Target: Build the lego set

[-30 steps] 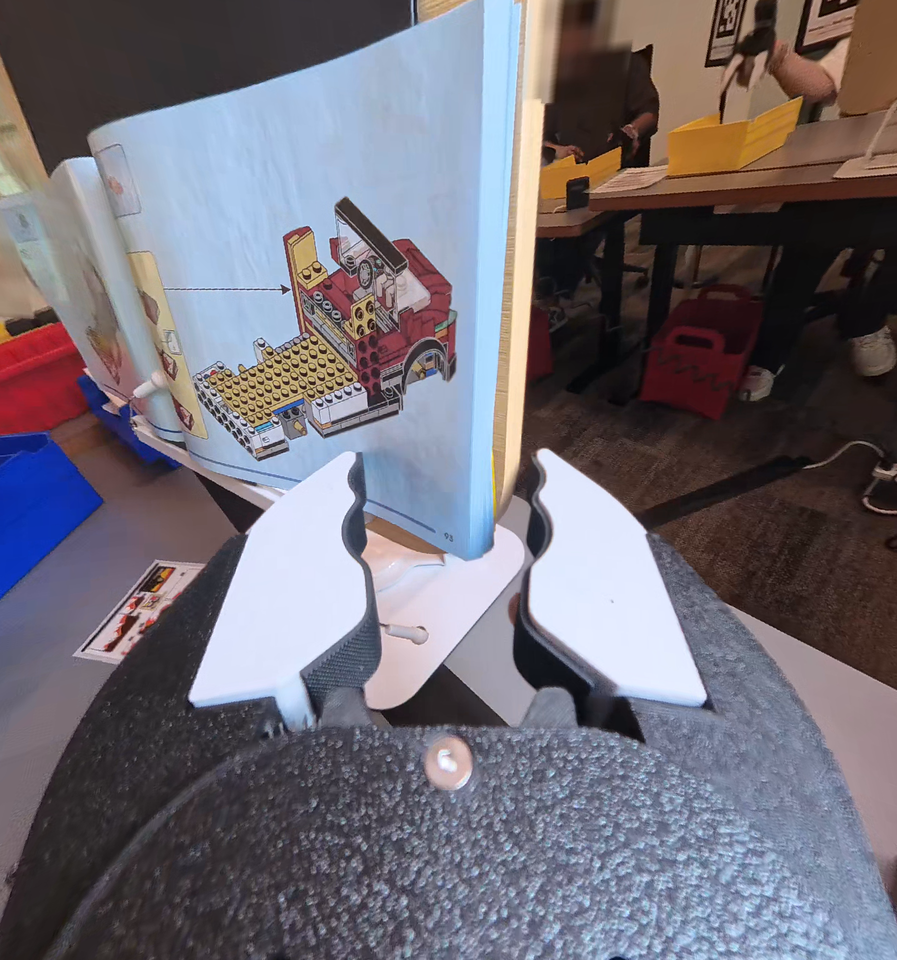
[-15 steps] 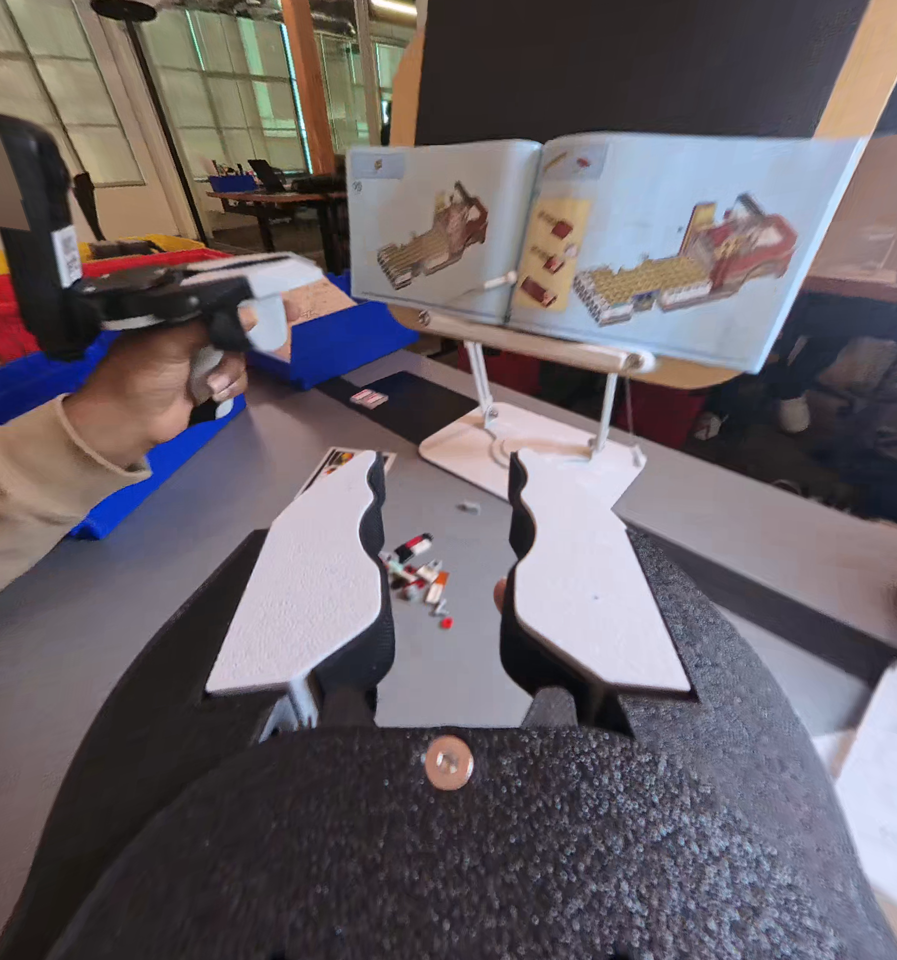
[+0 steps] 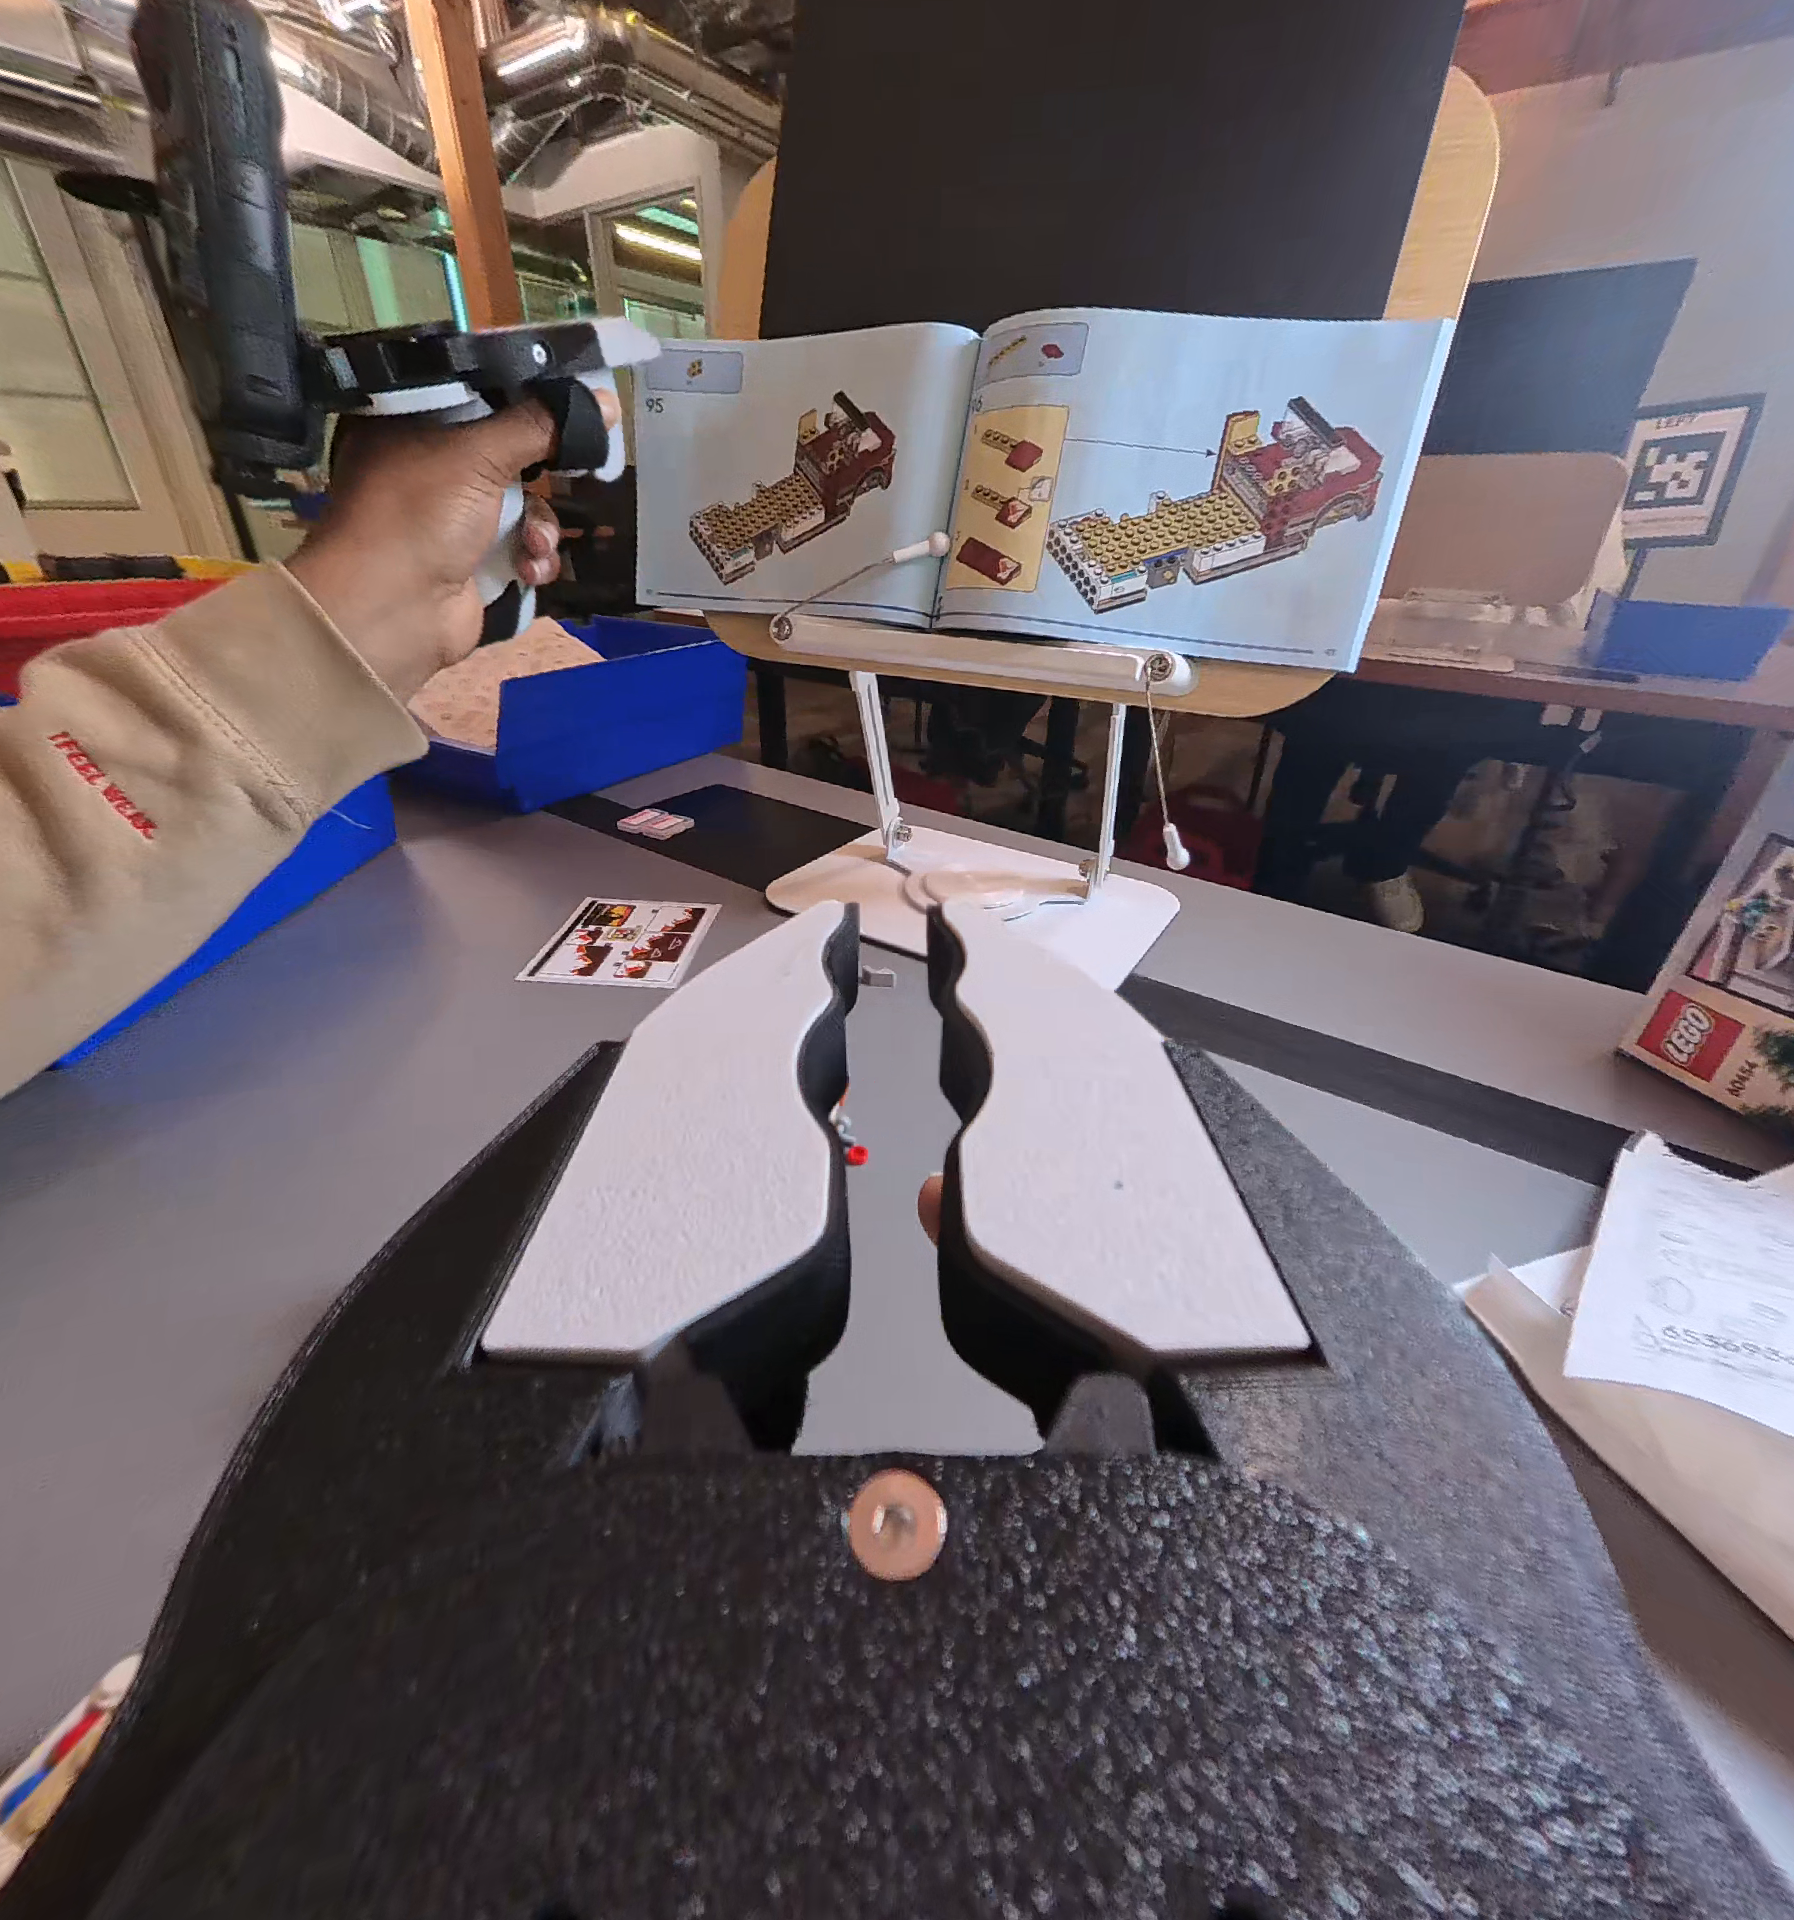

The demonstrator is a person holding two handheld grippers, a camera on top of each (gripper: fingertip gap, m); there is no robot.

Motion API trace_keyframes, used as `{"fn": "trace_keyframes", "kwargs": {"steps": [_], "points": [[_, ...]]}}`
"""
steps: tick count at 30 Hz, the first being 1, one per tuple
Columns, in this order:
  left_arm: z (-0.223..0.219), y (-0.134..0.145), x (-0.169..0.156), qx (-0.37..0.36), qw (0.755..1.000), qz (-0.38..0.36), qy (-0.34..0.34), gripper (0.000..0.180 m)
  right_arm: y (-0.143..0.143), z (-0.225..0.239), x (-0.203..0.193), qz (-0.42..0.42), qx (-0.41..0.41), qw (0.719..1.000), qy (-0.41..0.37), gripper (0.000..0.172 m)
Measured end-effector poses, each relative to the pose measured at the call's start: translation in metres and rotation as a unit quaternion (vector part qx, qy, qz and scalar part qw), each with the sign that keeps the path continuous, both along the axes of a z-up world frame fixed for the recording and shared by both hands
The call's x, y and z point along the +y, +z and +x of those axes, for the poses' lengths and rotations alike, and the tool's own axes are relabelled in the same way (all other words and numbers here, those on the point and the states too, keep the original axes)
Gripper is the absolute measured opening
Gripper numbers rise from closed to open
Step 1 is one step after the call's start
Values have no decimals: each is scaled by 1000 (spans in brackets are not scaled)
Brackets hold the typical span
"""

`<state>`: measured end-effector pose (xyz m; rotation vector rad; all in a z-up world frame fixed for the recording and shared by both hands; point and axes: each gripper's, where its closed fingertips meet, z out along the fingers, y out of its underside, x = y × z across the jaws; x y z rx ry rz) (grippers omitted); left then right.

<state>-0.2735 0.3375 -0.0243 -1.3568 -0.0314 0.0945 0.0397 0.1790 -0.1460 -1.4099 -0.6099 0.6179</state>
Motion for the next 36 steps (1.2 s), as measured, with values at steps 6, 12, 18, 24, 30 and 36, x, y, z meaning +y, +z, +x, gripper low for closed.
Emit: {"fn": "trace_keyframes", "kwargs": {"steps": [6, 12, 18, 24, 30, 36], "points": [[-8, -14, 19, -3, 1000, -4, 17, 0, -3, 2, 5, 3, -5, 1000, 1, 15], [-8, -25, 23, -10, 1000, -6, 7, 0, -11, -2, 6, -1, -12, 1000, 10, 17], [11, -30, 25, -5, 1000, -10, -22, 0, -16, -5, 5, 4, -24, 1000, 13, 18], [44, -32, 29, 18, 998, -19, -56, 0, -16, -6, 4, 8, -30, 999, 16, 18], [55, -33, 36, 29, 998, -22, -61, 0, -17, -8, 2, 17, -39, 999, 19, 19], [55, -35, 41, 33, 997, -24, -60, 0, -20, -10, 3, 15, -43, 999, 21, 19]]}}
